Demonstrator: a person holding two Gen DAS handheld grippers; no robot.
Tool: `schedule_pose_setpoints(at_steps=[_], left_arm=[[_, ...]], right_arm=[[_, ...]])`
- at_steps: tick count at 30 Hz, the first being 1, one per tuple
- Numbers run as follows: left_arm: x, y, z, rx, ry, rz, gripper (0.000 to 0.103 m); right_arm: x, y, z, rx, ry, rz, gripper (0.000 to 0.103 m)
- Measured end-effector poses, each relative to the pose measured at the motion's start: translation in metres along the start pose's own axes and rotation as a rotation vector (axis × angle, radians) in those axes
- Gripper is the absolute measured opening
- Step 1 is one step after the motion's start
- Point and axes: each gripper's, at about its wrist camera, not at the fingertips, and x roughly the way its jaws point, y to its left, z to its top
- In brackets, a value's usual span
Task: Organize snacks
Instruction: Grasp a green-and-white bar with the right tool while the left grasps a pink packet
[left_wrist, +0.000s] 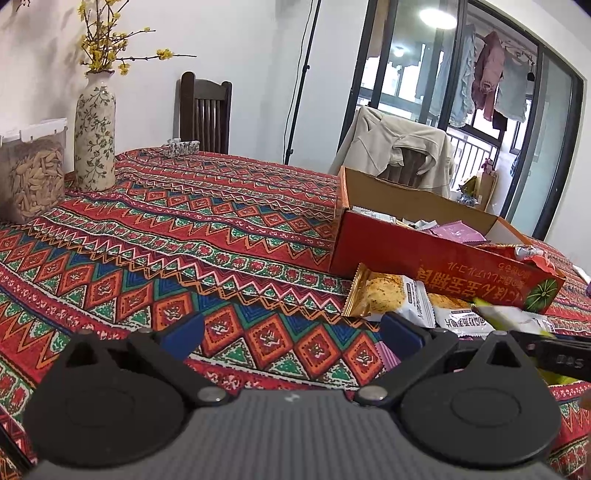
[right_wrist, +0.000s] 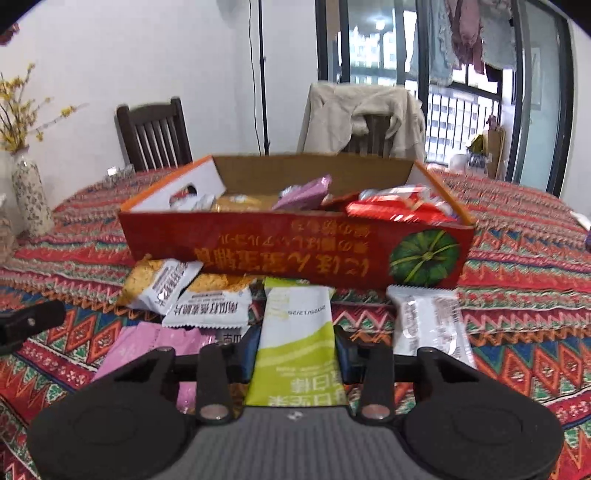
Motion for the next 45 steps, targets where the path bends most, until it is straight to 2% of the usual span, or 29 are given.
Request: schedule_pose_setpoints(at_steps=[4,7,13,23,28,36,40,45], left_arm=[[0.000,0.001,0.000,-0.005,0.002,0.003,0.103],[0.001,0.000,0.000,-0.003,0.007,0.005,0.103],[0.001,-0.003,-0.001,0.008,0.010,0.011,0.103],[0.001,-0.006,-0.001,0.022,0.007,0.035,0.103],[-0.004,-0.016,0.001,0.062,-0.005,0.074,0.103],[-0.005,-0.056,0.005,0.130,0.038,0.000,0.103],[0.006,-0.081,0.004,0.163,0.094,-0.036,0.103],[0.023,-0.107,-0.002,0.191,0.167,-0.028,0.103]], right_arm=[[-0.022,-0.014,-0.005,0.000,-0.071,0.001,0.039],[-0.031,-0.026,-0.009,-0.017,-0.105,-0.030,0.039],[-0.028,-0.050,-0.020,0.013,-0.103,-0.059,0.039],[-0.033,-0.051,-0.023,0.023,-0.143,-0.037,0.039],[-0.034,-0.051,-0.023,0.033,-0.153,-0.040,0.040],[-0.034,-0.056,-0.024,0.059,-0.157,-0.031,0.040],[-0.034,-0.057,-0.024,0.068,-0.162,-0.028,0.040],[-0.035,-0.057,-0.024,0.062,-0.170,-0.023,0.040]])
